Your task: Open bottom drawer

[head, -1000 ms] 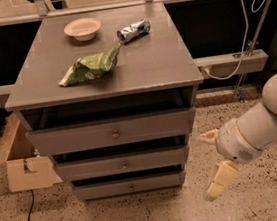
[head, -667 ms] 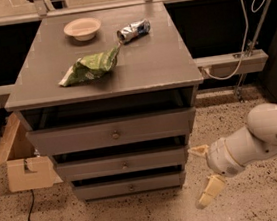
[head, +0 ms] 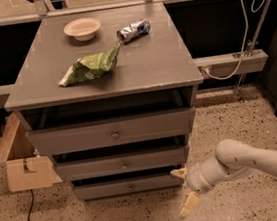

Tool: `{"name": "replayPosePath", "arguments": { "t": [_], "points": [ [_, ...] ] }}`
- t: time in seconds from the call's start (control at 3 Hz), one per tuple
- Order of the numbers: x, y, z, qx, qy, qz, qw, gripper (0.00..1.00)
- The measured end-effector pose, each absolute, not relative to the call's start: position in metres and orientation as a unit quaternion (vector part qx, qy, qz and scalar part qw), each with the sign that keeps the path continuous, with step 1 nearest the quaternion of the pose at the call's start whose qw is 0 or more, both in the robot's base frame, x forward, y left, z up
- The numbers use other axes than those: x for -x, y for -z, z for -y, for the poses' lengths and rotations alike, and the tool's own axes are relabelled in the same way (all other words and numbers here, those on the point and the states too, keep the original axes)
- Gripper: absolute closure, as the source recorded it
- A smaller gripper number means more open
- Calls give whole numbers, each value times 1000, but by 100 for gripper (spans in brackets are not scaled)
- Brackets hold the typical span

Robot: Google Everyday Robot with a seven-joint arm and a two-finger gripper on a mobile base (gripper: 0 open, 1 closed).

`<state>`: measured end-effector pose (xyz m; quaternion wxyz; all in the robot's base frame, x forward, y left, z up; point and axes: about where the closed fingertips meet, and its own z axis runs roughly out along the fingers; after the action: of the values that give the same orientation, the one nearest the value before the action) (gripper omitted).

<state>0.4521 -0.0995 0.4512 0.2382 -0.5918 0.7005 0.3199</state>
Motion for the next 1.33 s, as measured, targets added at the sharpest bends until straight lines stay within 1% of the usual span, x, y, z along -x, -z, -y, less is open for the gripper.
{"name": "replayPosePath", "arguments": {
  "t": [0.33,0.67,1.0,1.33],
  "points": [
    [-453,-377,68,574,-370,-700,208,0],
    [-453,-377,68,574,-369,-700,209,0],
    [-471,-338,72,592,-356,-693,205,0],
    [-500,-267,79,623,-328,-679,207,0]
  ]
}}
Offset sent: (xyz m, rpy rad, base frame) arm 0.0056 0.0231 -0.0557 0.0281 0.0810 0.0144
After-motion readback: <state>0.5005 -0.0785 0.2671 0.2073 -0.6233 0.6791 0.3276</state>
